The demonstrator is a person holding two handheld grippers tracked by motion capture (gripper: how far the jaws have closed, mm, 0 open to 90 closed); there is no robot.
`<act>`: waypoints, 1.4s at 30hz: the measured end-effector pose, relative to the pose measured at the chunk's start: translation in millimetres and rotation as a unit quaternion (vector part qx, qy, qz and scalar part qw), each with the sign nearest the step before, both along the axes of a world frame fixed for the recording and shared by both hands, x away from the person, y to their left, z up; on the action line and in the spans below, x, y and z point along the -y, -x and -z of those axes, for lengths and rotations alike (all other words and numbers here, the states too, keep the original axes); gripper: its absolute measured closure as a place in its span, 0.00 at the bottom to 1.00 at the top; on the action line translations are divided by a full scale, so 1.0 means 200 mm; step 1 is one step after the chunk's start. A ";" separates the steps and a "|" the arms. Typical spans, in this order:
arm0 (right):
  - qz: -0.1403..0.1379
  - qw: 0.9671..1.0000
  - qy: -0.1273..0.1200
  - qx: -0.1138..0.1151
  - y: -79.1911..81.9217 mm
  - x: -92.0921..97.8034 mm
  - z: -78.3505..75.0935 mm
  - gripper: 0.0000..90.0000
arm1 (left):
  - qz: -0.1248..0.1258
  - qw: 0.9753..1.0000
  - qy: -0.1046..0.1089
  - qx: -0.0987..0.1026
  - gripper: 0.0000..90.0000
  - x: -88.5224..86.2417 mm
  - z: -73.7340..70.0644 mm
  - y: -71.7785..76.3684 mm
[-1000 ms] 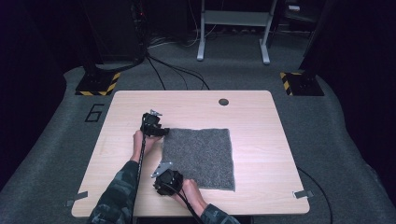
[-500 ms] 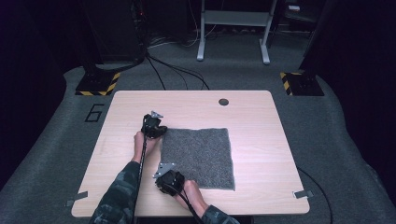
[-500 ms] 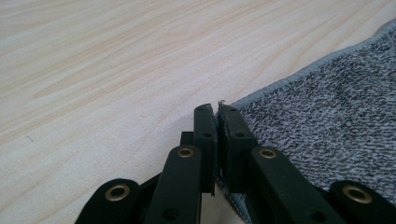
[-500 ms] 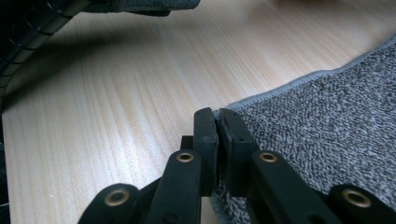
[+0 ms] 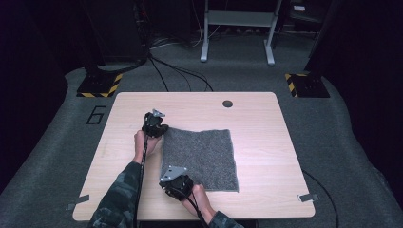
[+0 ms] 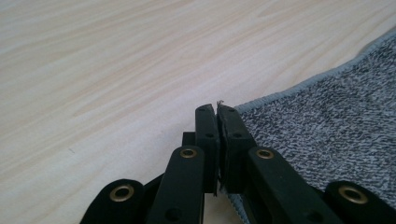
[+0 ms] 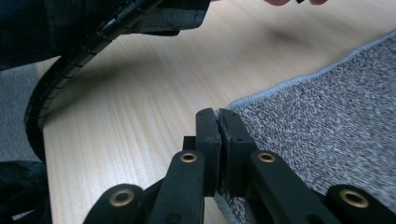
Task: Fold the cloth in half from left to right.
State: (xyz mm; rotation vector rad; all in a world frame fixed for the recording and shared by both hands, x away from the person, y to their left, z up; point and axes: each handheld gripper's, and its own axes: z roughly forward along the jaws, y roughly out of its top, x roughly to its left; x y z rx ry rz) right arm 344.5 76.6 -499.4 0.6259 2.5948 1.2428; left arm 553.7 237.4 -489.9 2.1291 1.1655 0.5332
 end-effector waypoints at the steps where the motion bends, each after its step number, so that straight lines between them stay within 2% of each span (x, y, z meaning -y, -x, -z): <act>1: 0.000 1.000 -0.005 0.003 0.00 0.01 -0.01 0.98 | -0.001 1.000 -0.003 0.004 0.97 0.00 -0.01 0.00; 3: 0.006 1.000 -0.016 0.005 0.00 0.03 -0.03 0.98 | 0.000 1.000 -0.016 0.001 0.97 0.01 -0.02 0.00; 9: 0.015 0.999 -0.039 0.015 0.02 0.10 -0.09 0.98 | 0.002 1.000 -0.017 0.006 0.97 0.02 -0.10 0.00; 11: 0.015 0.998 -0.049 0.023 0.02 0.13 -0.11 0.98 | 0.007 1.000 -0.024 0.017 0.97 0.03 -0.14 0.00; 12: 0.017 0.998 -0.055 0.020 0.02 0.14 -0.12 0.98 | 0.008 0.999 -0.031 0.015 0.97 0.04 -0.15 0.00; 15: 0.019 0.998 -0.066 0.016 0.02 0.17 -0.13 0.98 | 0.009 0.999 -0.034 0.019 0.97 0.05 -0.18 0.00; 20: 0.017 0.996 -0.078 0.024 0.02 0.15 -0.18 0.98 | 0.007 0.999 -0.047 0.016 0.97 0.06 -0.22 -0.01; 23: 0.014 0.995 -0.090 0.031 0.02 0.14 -0.22 0.98 | 0.002 0.999 -0.045 0.018 0.97 0.04 -0.25 -0.02; 26: 0.015 0.994 -0.098 0.033 0.02 0.13 -0.25 0.98 | -0.001 0.999 -0.043 0.020 0.97 0.02 -0.30 -0.02; 28: 0.013 0.994 -0.104 0.038 0.02 0.12 -0.27 0.98 | 0.002 0.998 -0.053 0.023 0.97 0.01 -0.34 -0.02; 30: 0.015 0.992 -0.117 0.037 0.03 0.12 -0.28 0.98 | -0.001 0.998 -0.053 0.026 0.97 0.00 -0.37 -0.02; 34: 0.013 0.993 -0.117 0.030 0.01 0.12 -0.27 0.98 | 0.001 0.997 -0.069 0.031 0.97 0.02 -0.40 -0.02; 37: 0.019 0.993 -0.117 0.025 0.01 0.13 -0.24 0.98 | 0.003 0.997 -0.071 0.027 0.97 0.04 -0.40 -0.03; 42: 0.039 0.991 -0.125 0.022 0.03 0.23 -0.22 0.98 | 0.012 0.996 -0.083 0.026 0.97 0.13 -0.42 -0.04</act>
